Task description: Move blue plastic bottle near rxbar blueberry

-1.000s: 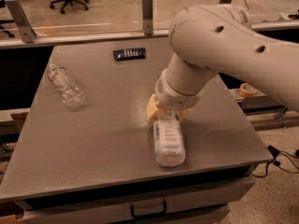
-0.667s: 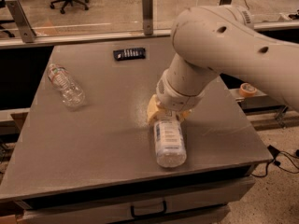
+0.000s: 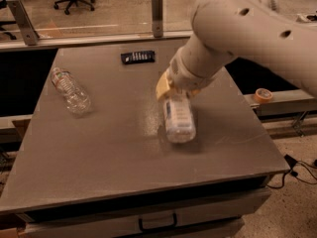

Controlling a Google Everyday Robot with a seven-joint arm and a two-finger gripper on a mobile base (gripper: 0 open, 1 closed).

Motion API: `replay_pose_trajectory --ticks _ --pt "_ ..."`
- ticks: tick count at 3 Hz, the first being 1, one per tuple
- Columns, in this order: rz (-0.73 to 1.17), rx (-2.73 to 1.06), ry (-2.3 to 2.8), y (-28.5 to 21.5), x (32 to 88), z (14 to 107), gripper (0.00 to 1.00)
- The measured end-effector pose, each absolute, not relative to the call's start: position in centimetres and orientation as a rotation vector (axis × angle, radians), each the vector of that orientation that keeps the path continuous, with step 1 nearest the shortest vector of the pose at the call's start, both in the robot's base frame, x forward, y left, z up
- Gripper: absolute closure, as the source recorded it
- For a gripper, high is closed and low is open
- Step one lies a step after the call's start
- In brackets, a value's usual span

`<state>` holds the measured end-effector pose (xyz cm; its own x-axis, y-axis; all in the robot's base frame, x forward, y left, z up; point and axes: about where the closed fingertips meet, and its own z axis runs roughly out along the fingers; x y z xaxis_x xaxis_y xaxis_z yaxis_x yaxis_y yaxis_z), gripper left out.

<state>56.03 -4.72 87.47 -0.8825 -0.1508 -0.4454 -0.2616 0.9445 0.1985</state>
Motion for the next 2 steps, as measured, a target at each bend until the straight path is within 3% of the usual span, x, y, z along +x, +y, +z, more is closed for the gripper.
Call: replay_pose_trajectory --ticks 1,2 --pt "0.378 -0.320 2.518 -4.83 60.02 91.40 1.00" --pt "0.382 -0.322 2.501 -4.72 60.25 92.10 1.00"
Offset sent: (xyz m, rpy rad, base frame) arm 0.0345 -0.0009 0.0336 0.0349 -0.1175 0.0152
